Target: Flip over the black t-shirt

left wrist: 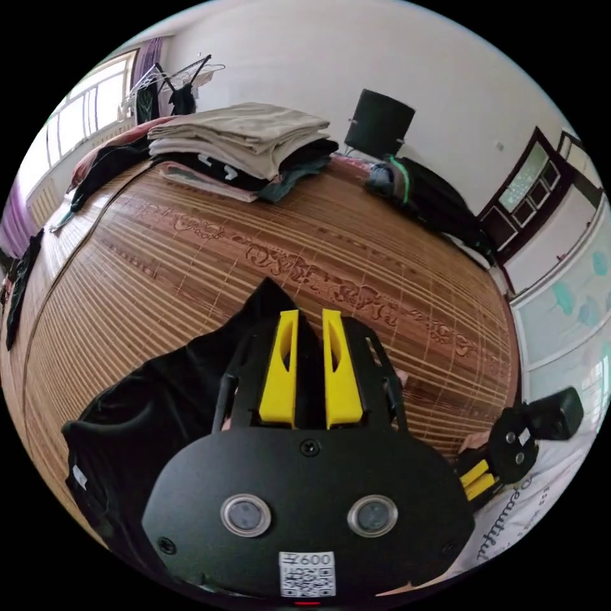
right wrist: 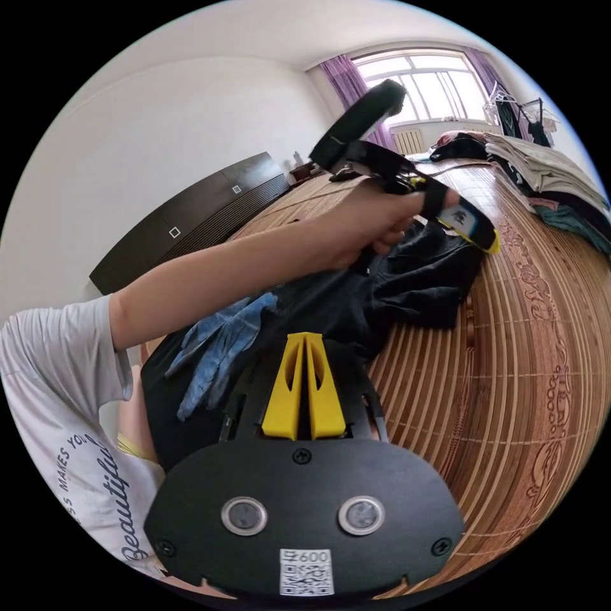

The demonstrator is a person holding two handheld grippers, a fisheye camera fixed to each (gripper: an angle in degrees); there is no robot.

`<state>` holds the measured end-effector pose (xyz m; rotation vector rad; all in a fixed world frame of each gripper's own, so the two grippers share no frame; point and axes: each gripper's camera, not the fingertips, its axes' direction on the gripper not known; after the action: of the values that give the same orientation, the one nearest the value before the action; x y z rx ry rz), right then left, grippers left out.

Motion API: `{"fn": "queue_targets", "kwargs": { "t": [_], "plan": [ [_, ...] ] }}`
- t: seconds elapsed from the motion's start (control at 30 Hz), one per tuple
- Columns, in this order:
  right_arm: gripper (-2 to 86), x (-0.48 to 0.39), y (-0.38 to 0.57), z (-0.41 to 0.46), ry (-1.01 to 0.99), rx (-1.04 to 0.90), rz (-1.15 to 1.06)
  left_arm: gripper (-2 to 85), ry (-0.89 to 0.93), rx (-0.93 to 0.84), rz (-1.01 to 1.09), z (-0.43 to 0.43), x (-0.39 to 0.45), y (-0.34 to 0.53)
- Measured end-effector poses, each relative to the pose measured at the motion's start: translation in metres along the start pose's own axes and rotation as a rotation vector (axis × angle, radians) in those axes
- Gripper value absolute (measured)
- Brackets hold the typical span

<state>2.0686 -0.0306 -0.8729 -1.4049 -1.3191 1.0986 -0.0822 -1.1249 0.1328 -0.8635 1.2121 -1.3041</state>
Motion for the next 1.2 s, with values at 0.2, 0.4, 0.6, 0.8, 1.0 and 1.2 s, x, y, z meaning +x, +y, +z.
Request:
{"fn": "queue_targets", "kwargs": {
  "t": [0.2,0.4,0.6,0.8,1.0,1.2],
  "plan": [
    [-0.9,0.006,0.000,0.005,-0.017,-0.014,0.044,1.9,-0.023,0.051,-0.020,-0.002,-0.013,0.036],
    [-0.9,0.000,-0.002,0.013,0.025,-0.028,0.044,2.8,0.278,0.052,-0.061,0.003,-0.057,0.068],
    [-0.9,0.001,-0.003,0.015,0.011,-0.010,0.050,9.1,0.416,0.149,-0.160,-0.016,-0.078,0.097],
    [-0.9,0.028,-0.002,0.009,0.001,0.056,0.214,11.6,0.030,0.051,0.203,-0.094,0.052,0.147],
    [-0.9,0.045,0.004,-0.008,0.199,0.038,0.352,9.5,-0.083,0.057,0.436,-0.103,0.179,0.224],
    [-0.9,0.032,0.000,-0.030,0.538,0.040,0.301,4.2,-0.210,-0.058,0.493,-0.021,0.197,0.241]
  ]
}}
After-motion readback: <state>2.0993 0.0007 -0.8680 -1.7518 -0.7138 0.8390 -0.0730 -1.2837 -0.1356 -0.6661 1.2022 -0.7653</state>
